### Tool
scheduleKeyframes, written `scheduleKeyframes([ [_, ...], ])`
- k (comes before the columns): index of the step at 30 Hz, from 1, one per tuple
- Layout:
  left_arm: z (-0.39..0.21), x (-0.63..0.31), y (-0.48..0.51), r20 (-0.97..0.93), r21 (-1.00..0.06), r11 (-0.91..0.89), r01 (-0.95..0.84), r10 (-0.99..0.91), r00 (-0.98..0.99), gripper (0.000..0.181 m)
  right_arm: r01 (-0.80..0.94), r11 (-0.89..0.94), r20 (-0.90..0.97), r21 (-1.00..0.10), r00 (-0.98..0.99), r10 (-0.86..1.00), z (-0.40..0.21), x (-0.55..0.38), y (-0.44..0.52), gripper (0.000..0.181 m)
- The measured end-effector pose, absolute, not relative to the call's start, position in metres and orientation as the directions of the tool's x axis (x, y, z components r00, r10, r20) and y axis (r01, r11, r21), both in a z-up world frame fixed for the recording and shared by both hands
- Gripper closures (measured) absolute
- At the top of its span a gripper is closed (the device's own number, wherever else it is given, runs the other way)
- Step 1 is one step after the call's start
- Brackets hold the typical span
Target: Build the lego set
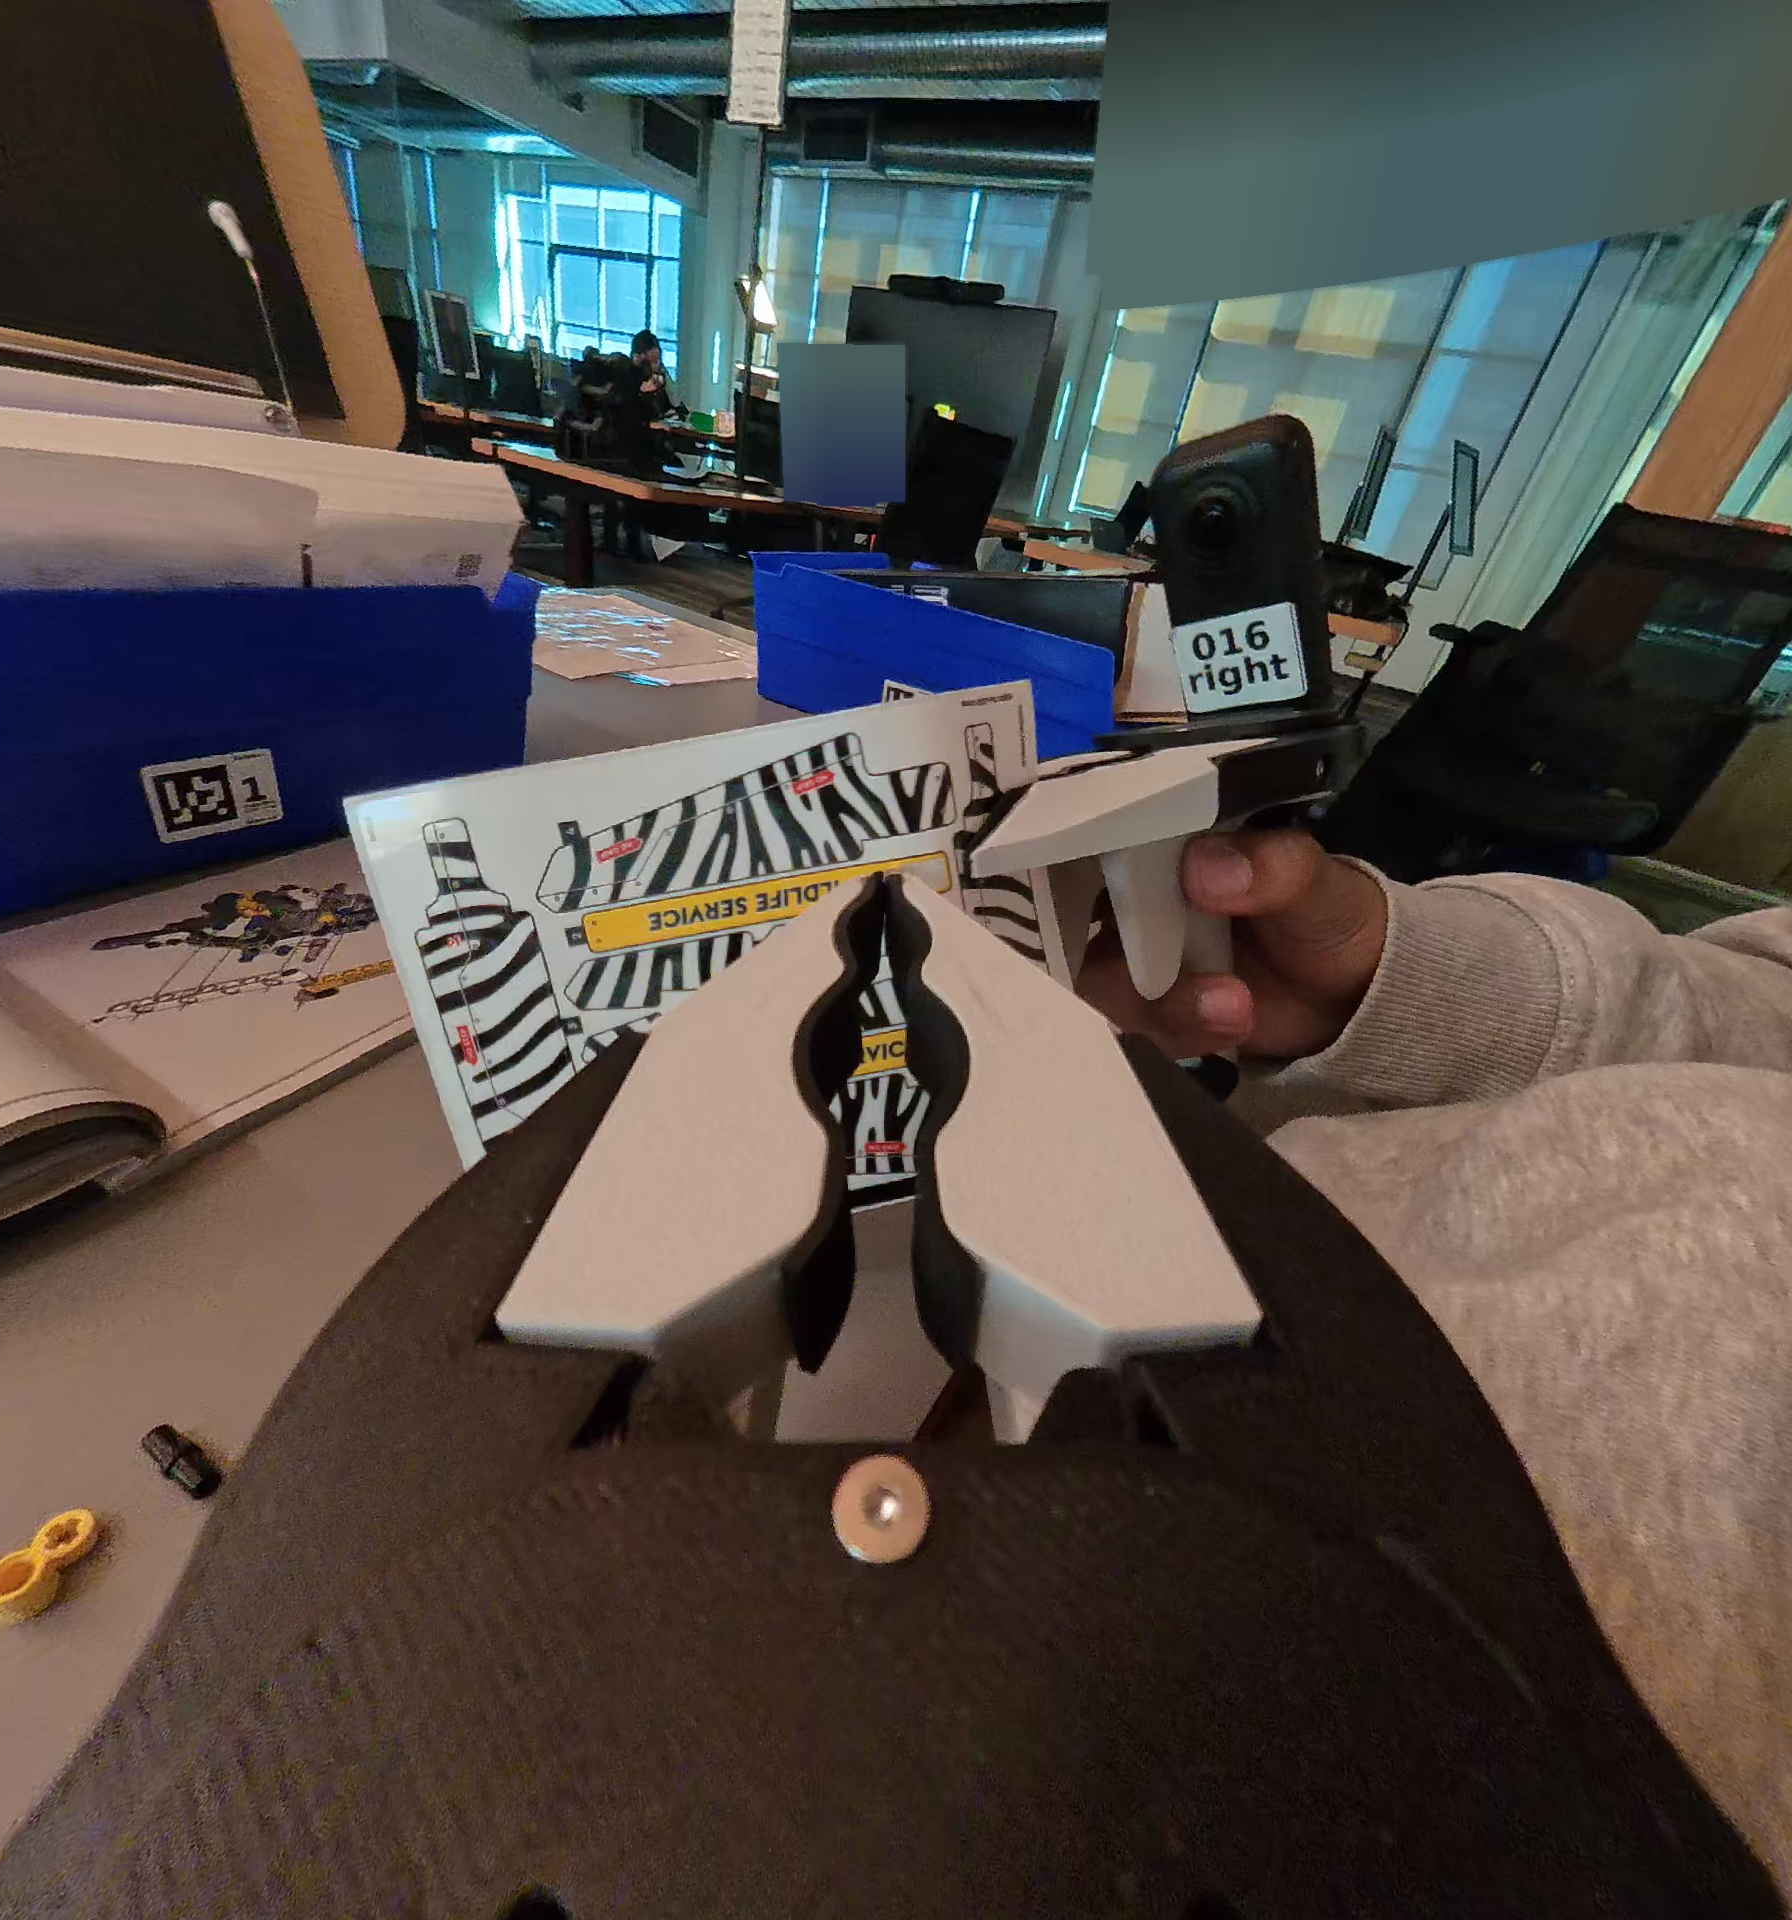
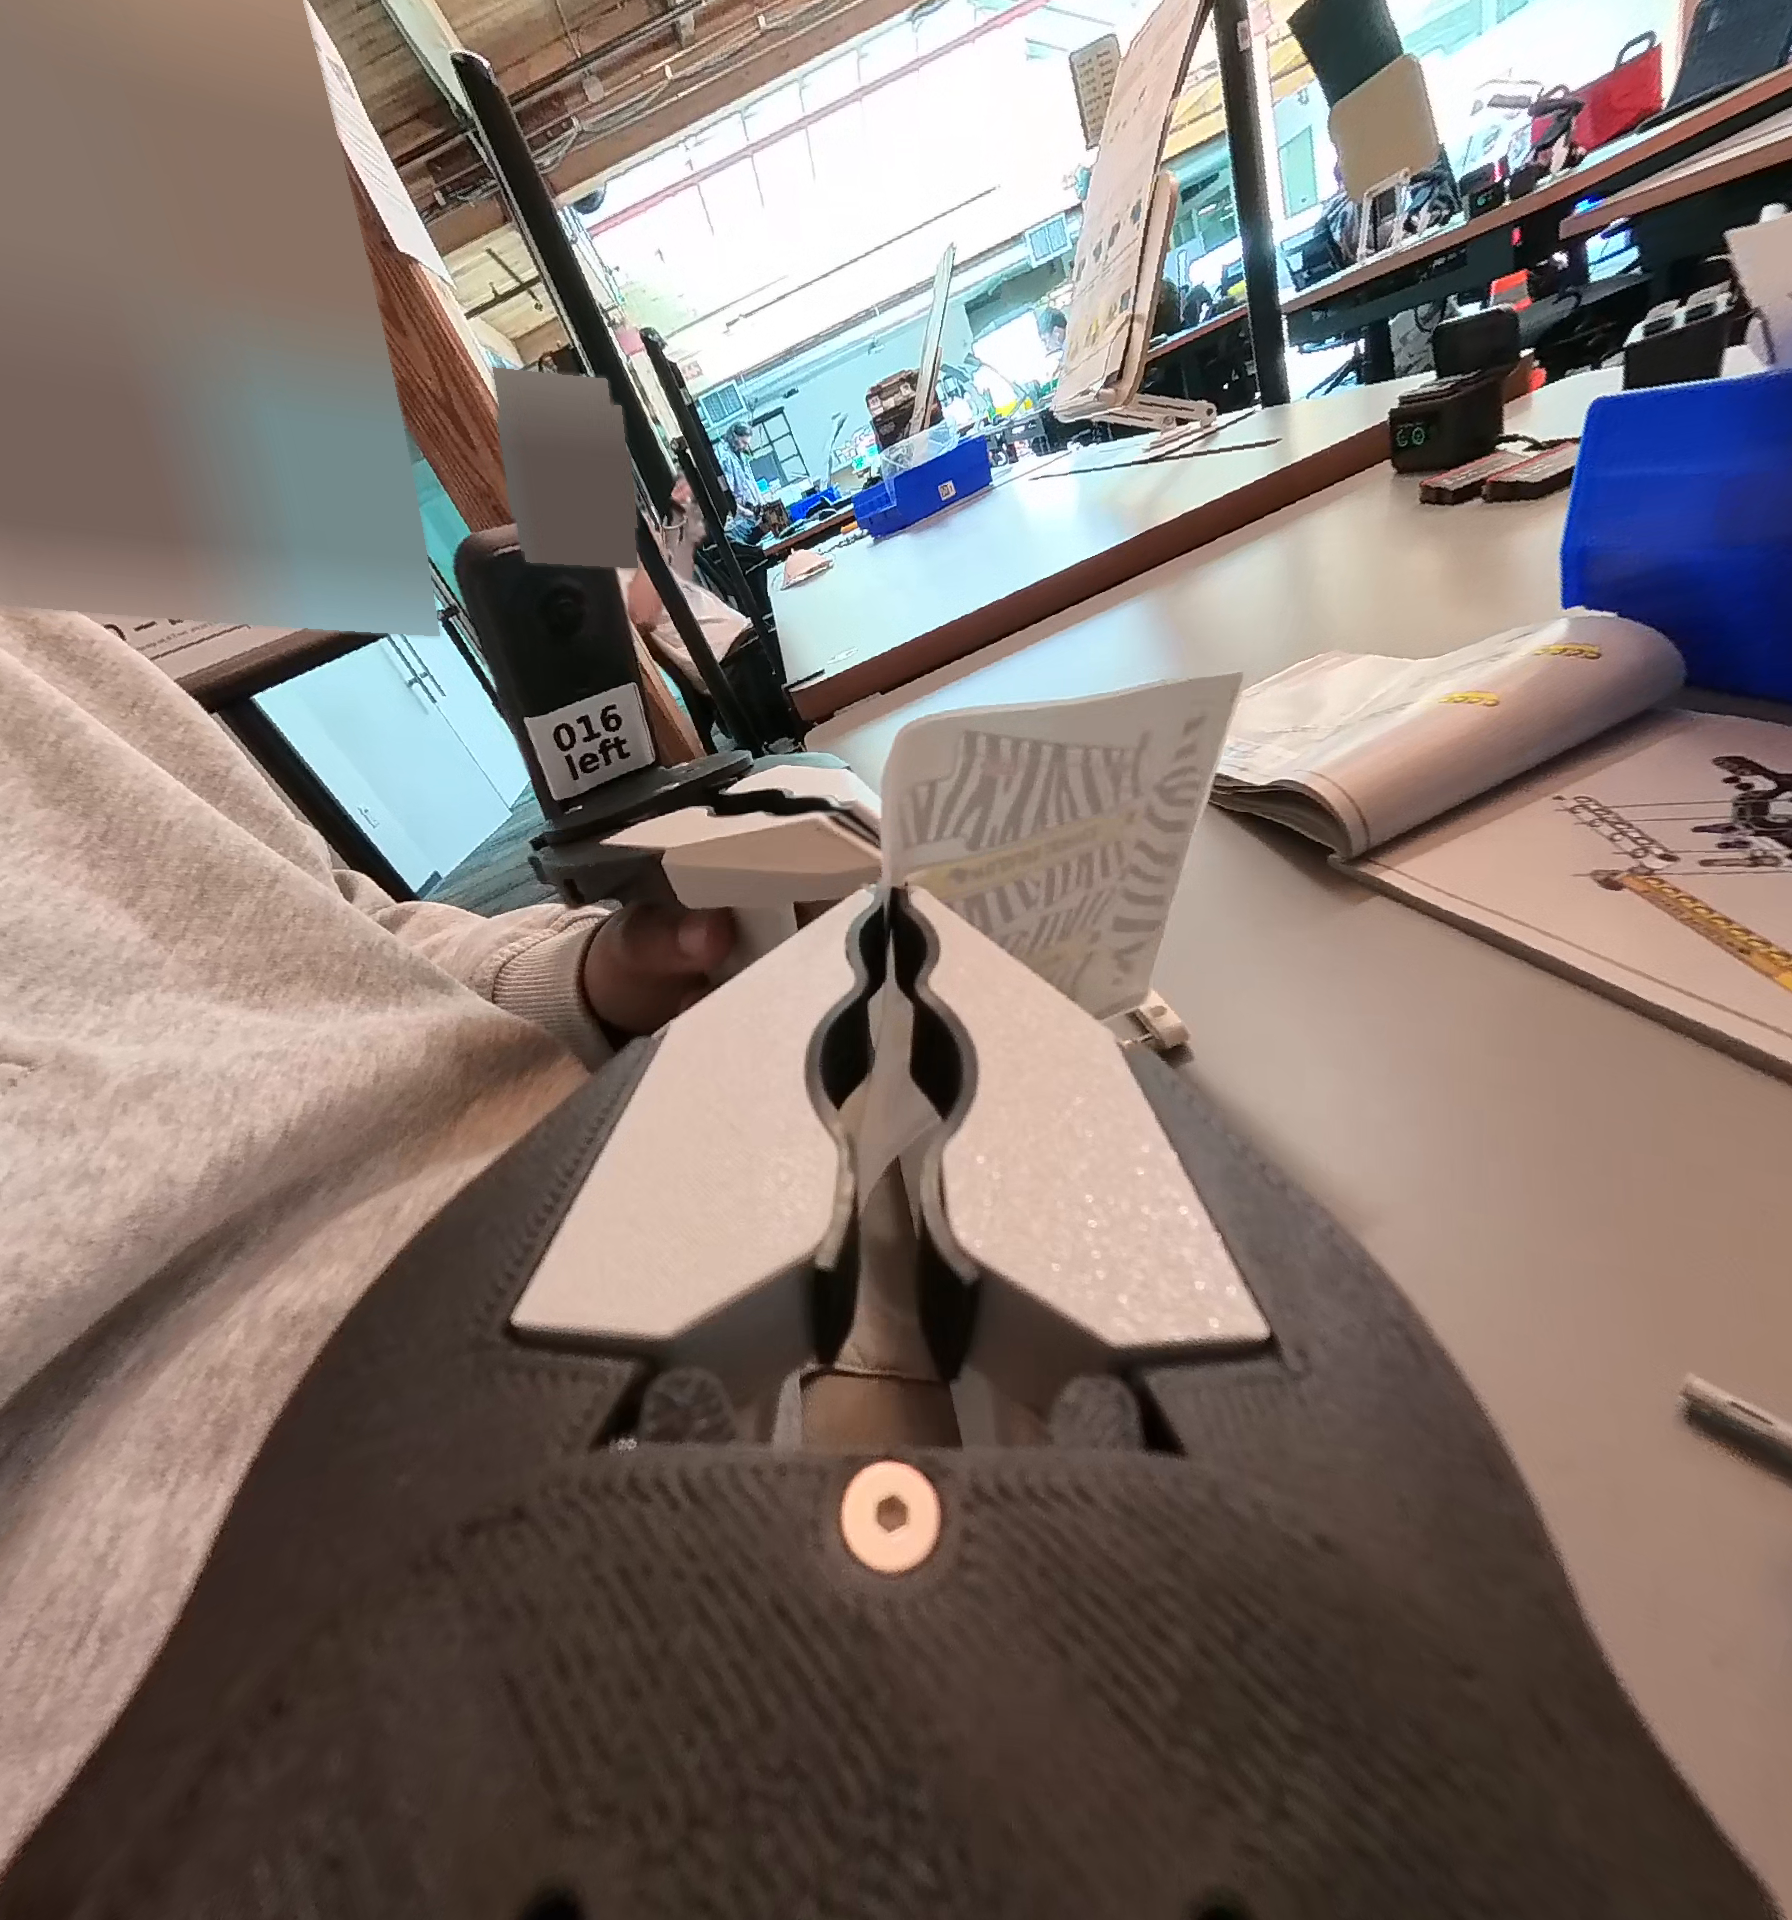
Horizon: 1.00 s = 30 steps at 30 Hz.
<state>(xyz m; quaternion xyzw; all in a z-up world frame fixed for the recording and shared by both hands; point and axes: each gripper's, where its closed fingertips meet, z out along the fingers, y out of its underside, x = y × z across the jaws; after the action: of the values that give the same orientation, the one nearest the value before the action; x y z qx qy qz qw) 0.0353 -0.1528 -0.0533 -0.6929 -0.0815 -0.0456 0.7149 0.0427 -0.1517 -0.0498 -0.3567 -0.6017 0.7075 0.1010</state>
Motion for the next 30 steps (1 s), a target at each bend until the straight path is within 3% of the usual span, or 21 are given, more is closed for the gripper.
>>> scheduleKeyframes([
  [20, -0.035, -0.024, -0.187, 0.465, -0.867, 0.228, 0.444, 0.048, 0.884, 0.181, 0.273, -0.350, -0.437, -0.896, -0.678, 0.591, -0.040, 0.037, -0.123, 0.181],
  [30, -0.011, -0.040, -0.211, 0.569, -0.742, 0.377, 0.555, -0.085, 0.818, 0.181, 0.276, -0.418, -0.487, -0.866, -0.658, 0.575, -0.029, 0.037, -0.110, 0.181],
])
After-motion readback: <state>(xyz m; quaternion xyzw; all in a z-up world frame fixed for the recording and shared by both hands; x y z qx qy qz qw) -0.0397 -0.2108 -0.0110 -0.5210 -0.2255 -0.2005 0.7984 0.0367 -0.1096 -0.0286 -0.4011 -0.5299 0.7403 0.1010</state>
